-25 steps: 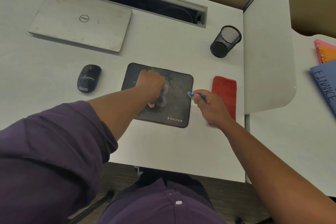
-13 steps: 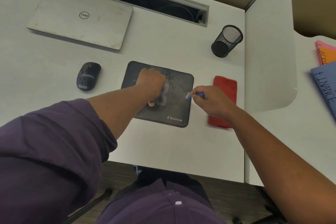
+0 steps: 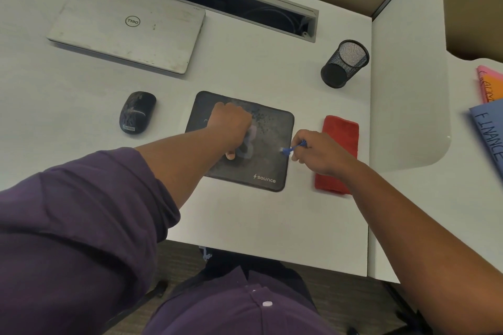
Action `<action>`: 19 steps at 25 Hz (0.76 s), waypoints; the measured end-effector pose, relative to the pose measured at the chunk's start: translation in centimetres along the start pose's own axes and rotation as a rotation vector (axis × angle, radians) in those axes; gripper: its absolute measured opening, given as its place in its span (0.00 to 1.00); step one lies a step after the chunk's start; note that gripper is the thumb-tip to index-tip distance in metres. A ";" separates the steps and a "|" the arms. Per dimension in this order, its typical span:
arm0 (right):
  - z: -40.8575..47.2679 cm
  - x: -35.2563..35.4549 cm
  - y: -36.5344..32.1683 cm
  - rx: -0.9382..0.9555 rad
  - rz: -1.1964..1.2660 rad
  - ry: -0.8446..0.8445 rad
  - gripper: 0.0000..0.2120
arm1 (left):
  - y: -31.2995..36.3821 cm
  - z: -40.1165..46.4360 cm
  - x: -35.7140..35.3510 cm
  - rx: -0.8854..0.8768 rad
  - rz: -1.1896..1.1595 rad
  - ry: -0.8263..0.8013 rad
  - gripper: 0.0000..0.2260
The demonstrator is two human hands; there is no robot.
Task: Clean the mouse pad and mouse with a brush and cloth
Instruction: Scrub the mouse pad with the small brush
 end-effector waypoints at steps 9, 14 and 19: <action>1.3 0.7 -0.6 0.052 0.160 0.220 0.07 | -0.1 -0.1 0.2 0.001 0.008 -0.014 0.17; 1.5 0.2 0.7 0.034 0.234 0.262 0.09 | -0.3 -0.1 -0.1 0.009 -0.011 -0.024 0.18; 1.4 -0.1 0.3 0.131 0.189 0.334 0.09 | -0.2 0.0 -0.1 0.011 0.000 -0.006 0.18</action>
Point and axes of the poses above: each hand's wrist, its own z-axis towards the middle knuckle, its own x-axis out of the back of the hand, y = z × x, the point moved 2 cm from there along z, towards the middle knuckle, and after that the axes turned 15 degrees about z, right-handed, at the moved point
